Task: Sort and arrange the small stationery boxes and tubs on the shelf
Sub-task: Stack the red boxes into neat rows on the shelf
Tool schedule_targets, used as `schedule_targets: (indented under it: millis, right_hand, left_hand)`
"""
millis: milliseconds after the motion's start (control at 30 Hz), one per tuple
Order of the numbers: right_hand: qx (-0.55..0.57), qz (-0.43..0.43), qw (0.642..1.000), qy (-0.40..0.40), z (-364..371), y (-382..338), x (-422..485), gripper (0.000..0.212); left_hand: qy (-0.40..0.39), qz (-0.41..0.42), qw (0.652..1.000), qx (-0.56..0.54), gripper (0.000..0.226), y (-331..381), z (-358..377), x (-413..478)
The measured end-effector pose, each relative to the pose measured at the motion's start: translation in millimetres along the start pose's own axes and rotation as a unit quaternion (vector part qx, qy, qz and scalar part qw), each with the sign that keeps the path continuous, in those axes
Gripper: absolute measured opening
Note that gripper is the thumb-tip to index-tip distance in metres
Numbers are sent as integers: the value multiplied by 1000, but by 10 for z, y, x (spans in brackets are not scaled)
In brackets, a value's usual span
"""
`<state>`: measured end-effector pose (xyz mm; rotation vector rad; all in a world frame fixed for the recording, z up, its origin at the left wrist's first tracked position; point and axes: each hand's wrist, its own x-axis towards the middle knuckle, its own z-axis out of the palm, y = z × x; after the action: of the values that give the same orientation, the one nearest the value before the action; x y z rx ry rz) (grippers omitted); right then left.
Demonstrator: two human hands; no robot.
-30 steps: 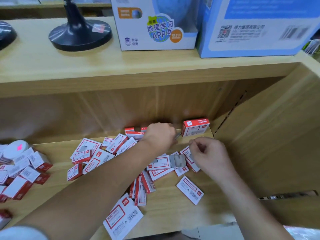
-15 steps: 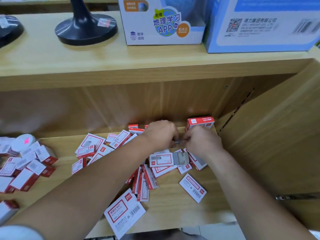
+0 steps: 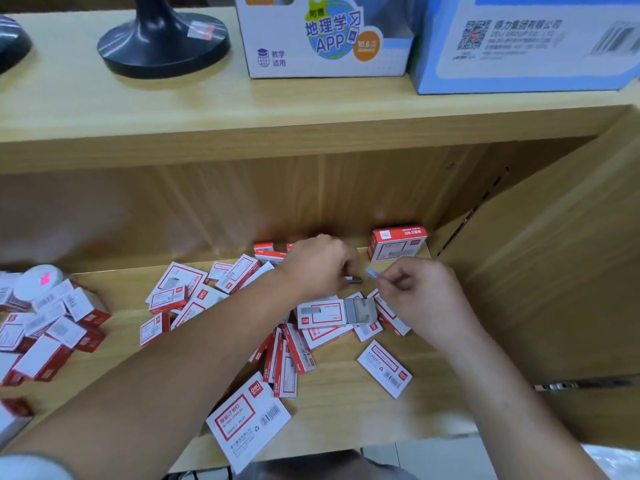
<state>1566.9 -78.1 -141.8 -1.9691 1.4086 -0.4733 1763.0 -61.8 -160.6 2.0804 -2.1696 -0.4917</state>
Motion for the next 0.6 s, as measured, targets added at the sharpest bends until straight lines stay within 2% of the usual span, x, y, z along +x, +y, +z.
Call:
schedule_targets:
  millis: [100, 233, 333, 467, 533, 600]
  right_hand:
    - [97, 29, 995, 18, -30, 28, -19, 12]
    - [157, 46, 986, 22, -54, 20, -57, 18]
    - [198, 47, 979, 11, -40, -3, -106, 24]
    - [242, 88, 966, 7, -17, 37, -132, 15]
    - [256, 100, 961, 13, -16, 40, -137, 14]
    - [272, 113, 956, 17, -20, 8, -140, 13]
  left_hand:
    - [-14, -6, 1000, 16, 8, 55, -8, -4]
    - [-28, -6, 999, 28, 21, 107, 10, -4]
    - [-20, -20, 1000, 10, 15, 106, 42, 2]
    - [-12, -3, 1000, -1, 16, 126, 38, -22]
    - [23, 0, 999, -22, 18, 107, -18, -52]
    - [95, -4, 991, -93, 18, 69, -72, -124]
